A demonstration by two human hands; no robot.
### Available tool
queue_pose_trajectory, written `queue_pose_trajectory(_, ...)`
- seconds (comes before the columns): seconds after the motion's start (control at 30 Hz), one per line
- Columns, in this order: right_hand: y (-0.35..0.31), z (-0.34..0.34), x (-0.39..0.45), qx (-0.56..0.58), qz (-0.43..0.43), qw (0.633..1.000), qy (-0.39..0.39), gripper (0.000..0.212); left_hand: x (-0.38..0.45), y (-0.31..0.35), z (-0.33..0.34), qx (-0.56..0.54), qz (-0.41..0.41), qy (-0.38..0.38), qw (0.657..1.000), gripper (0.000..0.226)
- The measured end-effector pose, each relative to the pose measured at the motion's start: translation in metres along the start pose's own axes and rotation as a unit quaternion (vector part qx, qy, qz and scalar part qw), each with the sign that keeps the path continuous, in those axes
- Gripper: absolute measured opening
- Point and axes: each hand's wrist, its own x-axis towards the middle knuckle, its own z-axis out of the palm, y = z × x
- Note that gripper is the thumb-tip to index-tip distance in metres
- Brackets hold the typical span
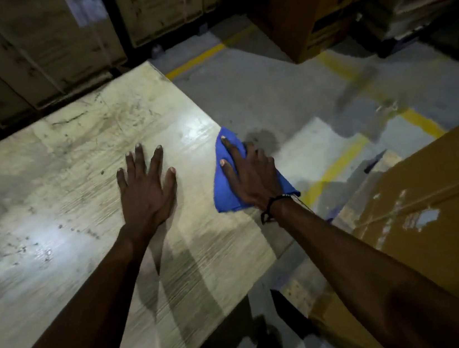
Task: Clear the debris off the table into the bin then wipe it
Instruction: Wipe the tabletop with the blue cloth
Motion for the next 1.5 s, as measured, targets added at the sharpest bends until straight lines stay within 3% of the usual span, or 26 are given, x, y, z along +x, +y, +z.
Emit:
queue_pose_trajectory(0.13,0.019,-0.008,0.015,0.059,-0.108,0.990,-0.067,0.061,0.025,-0.014,-0.005,-0.006,-0.024,0.011,1.000,0.068)
queue_pose_trajectory(0.23,0.039,-0.014,0.004,0.107,-0.135,0.979,-0.109,0.059,0.045,-0.019,-0.005,-0.014,-0.031,0.012,0.999,0.067)
queue_pose_trajectory(0.43,0.017,0.005,0.070,0.131,-0.158,0.975,-0.086,0.059,0.088,-0.031,-0.009,-0.002,-0.027,0.018,0.999,0.069)
queue_pose_trajectory(0.63,-0.027,0.022,0.150,0.126,-0.162,0.976,-0.072,0.060,0.129,-0.065,-0.023,0.017,-0.043,0.021,0.999,0.070)
queue_pose_trajectory(0.87,-0.004,0.012,0.090,0.102,-0.139,0.984,-0.050,0.062,0.142,-0.073,-0.019,0.017,-0.050,0.039,0.998,0.066)
queue_pose_trajectory(1.07,-0.060,0.039,0.197,0.081,-0.131,0.988,-0.027,0.067,0.141,-0.072,-0.015,0.019,-0.060,0.046,0.997,0.063)
queue_pose_trajectory(1.2,-0.095,0.046,0.259,0.088,-0.112,0.988,-0.063,0.067,0.140,-0.070,-0.018,0.011,-0.063,0.046,0.997,0.064)
queue_pose_trajectory(1.5,-0.066,0.033,0.197,0.082,-0.122,0.988,-0.044,0.068,0.141,-0.070,-0.022,-0.017,-0.074,0.043,0.996,0.064)
